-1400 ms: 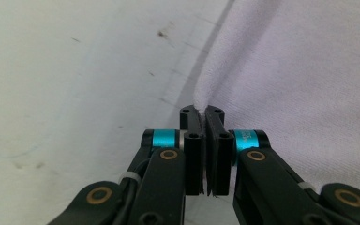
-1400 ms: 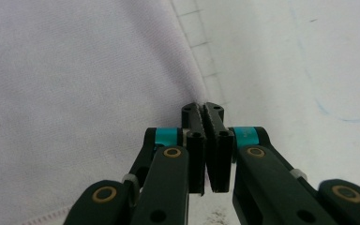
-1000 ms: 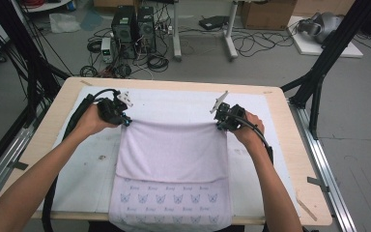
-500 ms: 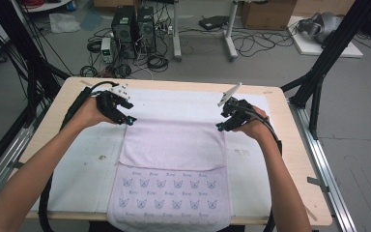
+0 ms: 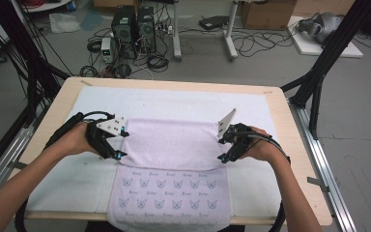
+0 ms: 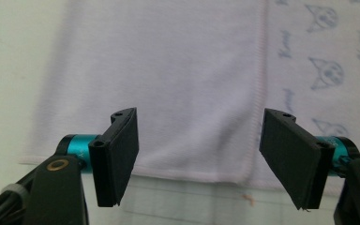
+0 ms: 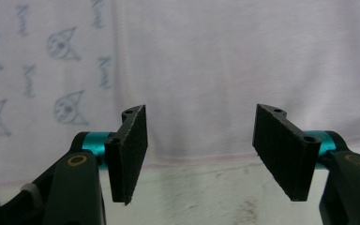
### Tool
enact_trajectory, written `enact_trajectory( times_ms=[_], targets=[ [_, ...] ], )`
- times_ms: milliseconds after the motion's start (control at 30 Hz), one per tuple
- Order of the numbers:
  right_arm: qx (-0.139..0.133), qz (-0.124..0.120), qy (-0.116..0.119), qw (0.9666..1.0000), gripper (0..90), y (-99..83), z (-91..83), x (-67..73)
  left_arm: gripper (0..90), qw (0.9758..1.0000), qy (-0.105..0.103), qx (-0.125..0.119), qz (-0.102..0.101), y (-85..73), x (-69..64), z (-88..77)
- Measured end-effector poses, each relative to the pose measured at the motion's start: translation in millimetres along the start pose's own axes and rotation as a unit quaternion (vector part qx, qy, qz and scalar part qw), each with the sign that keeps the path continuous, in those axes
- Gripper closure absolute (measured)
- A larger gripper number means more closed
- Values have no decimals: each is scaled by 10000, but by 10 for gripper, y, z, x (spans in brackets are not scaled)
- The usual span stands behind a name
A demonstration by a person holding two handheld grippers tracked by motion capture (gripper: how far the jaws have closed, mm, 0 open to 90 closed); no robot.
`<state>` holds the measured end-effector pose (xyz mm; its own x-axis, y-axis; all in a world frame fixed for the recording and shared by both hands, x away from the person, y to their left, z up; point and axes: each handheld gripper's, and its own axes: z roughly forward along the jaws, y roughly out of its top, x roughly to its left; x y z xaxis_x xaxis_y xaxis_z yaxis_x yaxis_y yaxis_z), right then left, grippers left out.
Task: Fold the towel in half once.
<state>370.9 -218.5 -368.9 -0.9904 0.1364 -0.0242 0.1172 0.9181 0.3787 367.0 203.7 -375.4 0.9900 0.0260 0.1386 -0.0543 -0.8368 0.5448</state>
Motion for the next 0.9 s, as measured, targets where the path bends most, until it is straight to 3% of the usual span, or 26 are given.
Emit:
enact_trajectory(
  times_ms=[233, 333, 433, 533, 667, 900],
  targets=[
    [518, -293, 271, 9979, 490, -7, 208, 135, 304, 9992, -125, 301, 227, -100, -177, 139],
    [659, -400, 399, 9962, 587, -3, 265, 148, 311, 9988, -145, 406, 243, -111, -209, 201],
    [793, -556, 392, 9945, 763, 0, 299, 162, 322, 9983, -161, 514, 203, -106, -217, 249],
    [815, -586, 359, 9943, 849, 1, 321, 159, 343, 9980, -118, 607, 155, -93, -212, 275],
    [845, -589, 380, 9940, 862, -5, 357, 152, 378, 9975, -152, 677, 118, -61, -222, 306],
    [805, -575, 356, 9945, 862, -7, 346, 142, 558, 9952, -201, 927, 224, -21, -232, 341]
  ],
)
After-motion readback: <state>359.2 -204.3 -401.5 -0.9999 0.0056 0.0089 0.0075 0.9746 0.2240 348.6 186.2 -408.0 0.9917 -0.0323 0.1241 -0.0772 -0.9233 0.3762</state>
